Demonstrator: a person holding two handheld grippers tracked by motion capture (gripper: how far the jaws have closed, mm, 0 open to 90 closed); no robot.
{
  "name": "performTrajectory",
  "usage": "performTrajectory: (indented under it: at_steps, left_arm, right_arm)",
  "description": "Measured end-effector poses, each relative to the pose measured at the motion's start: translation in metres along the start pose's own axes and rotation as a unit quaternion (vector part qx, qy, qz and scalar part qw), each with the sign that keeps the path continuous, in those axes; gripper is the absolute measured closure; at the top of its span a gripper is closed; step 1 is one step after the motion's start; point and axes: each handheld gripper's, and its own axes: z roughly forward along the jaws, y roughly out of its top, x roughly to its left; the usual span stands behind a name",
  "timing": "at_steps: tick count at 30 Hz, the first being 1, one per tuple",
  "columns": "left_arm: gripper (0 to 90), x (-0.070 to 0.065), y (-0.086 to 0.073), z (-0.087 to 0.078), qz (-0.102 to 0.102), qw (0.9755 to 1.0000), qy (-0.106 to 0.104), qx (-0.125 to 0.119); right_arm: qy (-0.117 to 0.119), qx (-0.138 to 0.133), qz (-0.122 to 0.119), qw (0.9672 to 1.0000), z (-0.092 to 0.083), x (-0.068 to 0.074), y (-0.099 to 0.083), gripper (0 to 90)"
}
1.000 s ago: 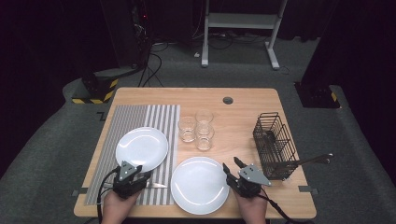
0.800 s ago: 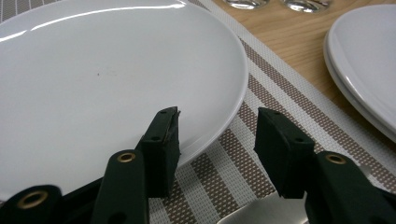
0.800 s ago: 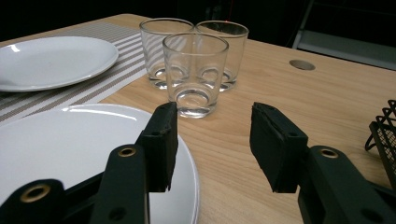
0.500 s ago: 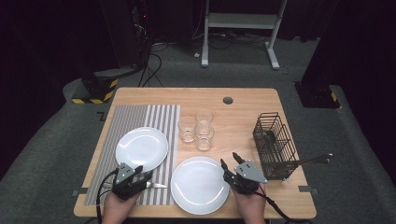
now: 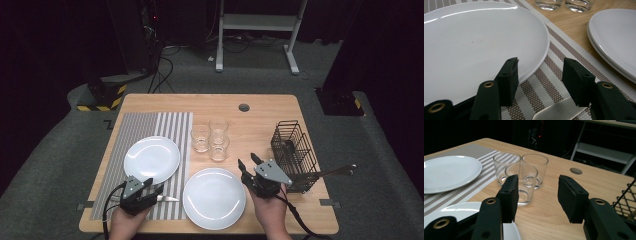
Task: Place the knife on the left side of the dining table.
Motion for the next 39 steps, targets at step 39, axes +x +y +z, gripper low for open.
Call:
performTrajectory:
  at_steps: [39]
  left_arm:
    - [46.1, 0.0, 0.0, 0.001, -0.002, 1.0, -0.004, 0.002]
  right_arm:
    - [-0.074, 0.002, -0.019, 0.9971, 0.006, -0.05, 0.084, 45.8]
